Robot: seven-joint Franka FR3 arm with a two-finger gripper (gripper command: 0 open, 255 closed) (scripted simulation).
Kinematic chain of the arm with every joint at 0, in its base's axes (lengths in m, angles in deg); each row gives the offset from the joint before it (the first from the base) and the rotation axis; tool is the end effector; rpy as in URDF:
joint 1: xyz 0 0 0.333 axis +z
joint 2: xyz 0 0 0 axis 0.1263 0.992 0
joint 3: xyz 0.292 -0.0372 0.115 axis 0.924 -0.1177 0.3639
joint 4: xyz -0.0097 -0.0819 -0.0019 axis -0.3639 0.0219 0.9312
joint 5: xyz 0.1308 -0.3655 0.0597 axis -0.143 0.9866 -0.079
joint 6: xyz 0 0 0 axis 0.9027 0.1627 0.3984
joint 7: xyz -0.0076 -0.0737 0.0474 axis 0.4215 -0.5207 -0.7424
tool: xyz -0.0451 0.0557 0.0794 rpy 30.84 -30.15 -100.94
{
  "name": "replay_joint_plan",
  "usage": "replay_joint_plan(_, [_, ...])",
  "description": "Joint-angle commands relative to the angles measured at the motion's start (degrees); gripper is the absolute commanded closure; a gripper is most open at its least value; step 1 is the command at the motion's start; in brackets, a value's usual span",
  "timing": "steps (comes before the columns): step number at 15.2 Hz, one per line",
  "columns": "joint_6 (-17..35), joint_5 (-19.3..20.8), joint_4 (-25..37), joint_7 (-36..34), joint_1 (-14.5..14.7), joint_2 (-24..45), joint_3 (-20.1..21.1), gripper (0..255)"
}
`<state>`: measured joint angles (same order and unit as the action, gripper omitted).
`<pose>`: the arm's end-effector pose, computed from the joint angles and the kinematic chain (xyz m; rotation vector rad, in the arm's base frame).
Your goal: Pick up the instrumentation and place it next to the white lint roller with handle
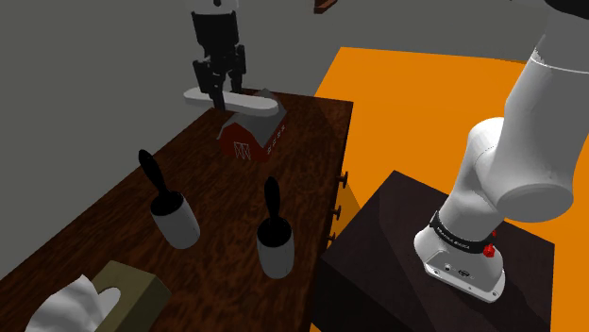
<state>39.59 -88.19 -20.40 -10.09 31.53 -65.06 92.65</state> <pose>0.5131 0.2767 0.5661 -3.0574 -0.6233 -0.0088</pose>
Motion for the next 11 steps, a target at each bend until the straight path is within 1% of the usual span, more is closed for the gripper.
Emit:
replay_joint_plan(1, [1.6, 0.0, -1.5, 0.0, 0.0, 0.0, 0.0, 255])
replay_joint_plan(11, [9.3, 0.0, -9.0, 0.2, 0.0, 0.2, 0.0, 255])
